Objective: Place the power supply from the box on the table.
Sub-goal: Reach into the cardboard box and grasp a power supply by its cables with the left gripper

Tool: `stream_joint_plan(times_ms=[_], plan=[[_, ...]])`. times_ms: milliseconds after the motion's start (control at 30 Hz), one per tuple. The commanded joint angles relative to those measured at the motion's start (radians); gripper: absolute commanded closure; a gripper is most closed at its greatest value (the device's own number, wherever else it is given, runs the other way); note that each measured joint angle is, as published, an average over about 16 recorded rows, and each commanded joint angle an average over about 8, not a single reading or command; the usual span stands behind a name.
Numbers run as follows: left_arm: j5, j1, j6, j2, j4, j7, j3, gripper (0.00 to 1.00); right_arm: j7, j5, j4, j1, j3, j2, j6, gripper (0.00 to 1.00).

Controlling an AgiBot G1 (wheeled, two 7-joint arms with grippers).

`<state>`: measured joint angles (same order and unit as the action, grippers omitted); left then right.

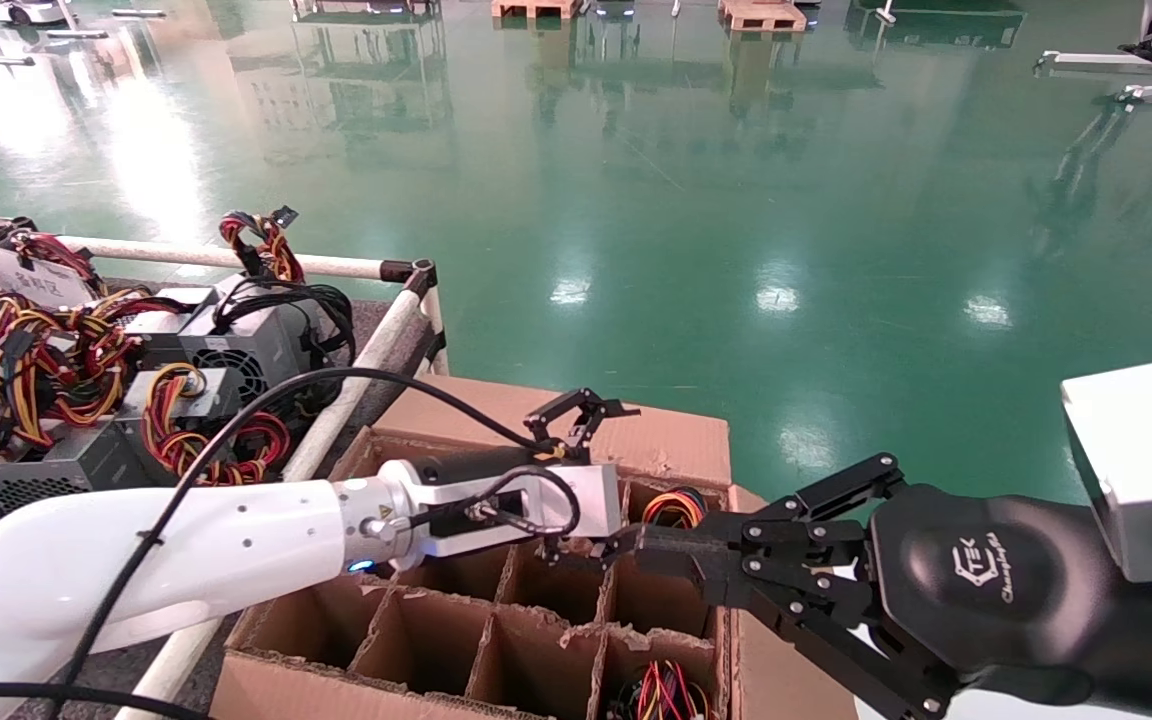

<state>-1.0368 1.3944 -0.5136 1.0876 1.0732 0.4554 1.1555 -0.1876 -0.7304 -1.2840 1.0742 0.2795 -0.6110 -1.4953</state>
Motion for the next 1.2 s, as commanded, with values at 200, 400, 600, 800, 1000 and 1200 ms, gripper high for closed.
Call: stream_joint_plan(times_ms=[200,400,600,800,1000,1200], plan=[[0.035,0.002,0.057,0.02,-0.02,0.05,0.038,0.0,0.0,0.0,0.0,0.0,0.0,0.0,0.0,1.0],[0.062,0.005,0.084,0.035,-0.029,0.075,0.067,0.0,0.0,0.0,0.0,0.0,0.0,0.0,0.0,1.0],[0.088,0.016,0.098,0.048,-0.043,0.092,0.095,0.0,0.0,0.0,0.0,0.0,0.0,0.0,0.0,1.0],[0.108,0.026,0.105,0.058,-0.057,0.105,0.113,0.0,0.0,0.0,0.0,0.0,0.0,0.0,0.0,1.0],[0.123,0.035,0.111,0.067,-0.07,0.118,0.125,0.0,0.0,0.0,0.0,0.0,0.0,0.0,0.0,1.0],[0.135,0.043,0.116,0.074,-0.081,0.131,0.135,0.0,0.0,0.0,0.0,0.0,0.0,0.0,0.0,1.0]])
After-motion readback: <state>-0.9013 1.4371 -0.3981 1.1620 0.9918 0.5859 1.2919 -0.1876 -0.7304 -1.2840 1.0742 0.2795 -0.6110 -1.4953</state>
